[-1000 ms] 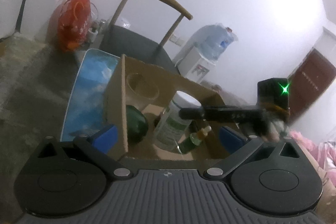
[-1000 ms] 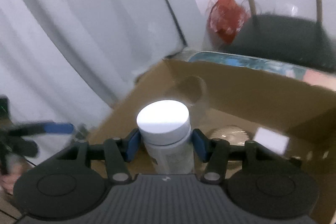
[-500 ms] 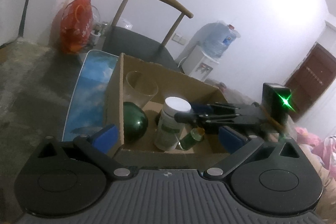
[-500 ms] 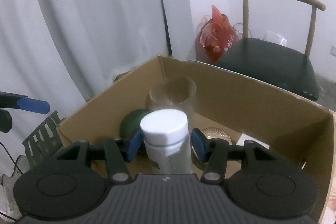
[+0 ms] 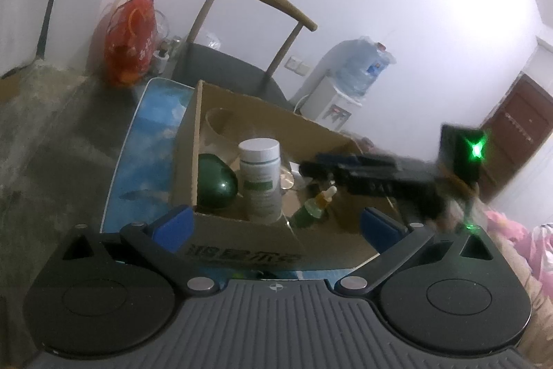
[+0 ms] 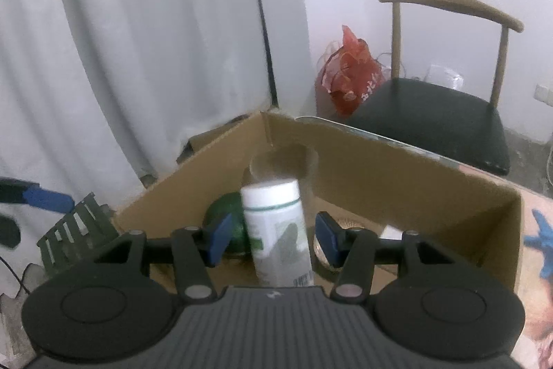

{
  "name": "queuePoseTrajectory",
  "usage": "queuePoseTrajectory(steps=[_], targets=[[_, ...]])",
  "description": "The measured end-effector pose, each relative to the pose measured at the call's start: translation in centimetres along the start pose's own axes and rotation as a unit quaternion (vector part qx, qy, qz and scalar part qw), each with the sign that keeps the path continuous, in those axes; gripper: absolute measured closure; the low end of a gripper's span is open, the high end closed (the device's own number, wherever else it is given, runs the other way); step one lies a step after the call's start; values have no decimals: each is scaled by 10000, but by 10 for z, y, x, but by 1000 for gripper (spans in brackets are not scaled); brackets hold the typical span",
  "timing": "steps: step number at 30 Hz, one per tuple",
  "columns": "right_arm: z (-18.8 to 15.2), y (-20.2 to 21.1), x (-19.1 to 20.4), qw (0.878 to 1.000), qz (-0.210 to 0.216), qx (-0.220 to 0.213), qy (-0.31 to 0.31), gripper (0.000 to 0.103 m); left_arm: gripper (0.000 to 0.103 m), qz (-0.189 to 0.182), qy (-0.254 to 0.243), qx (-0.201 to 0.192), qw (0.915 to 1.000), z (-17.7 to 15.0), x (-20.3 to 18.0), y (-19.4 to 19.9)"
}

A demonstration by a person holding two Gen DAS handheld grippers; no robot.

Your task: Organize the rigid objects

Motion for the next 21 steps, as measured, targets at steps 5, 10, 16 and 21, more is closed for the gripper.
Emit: queuePoseTrajectory(steps=[5, 10, 16, 21], targets=[[26, -30, -15, 9980, 345, 461, -248, 39, 0, -37, 18, -20, 10000, -3, 4, 1], [31, -59, -12, 9925, 625, 1044, -146, 39, 0, -28, 93, -23, 9999, -1, 12, -1], [15, -74, 19, 9801, 448, 1726, 870, 39, 0, -44, 113, -31, 9999, 2, 19, -5], [11, -84, 8, 9750, 203, 2212, -69, 40, 0, -127, 159, 2, 9998, 1, 24, -8]])
Point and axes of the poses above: each gripper's, at about its wrist camera, not at the fingertips, and y roughly against the way its jaws point, x to its left, z to its top, the point moved 2 cm from there along -y, roughly the way its jaws point, and after that the axes turned 9 degrees about z, right-handed, at the moved point
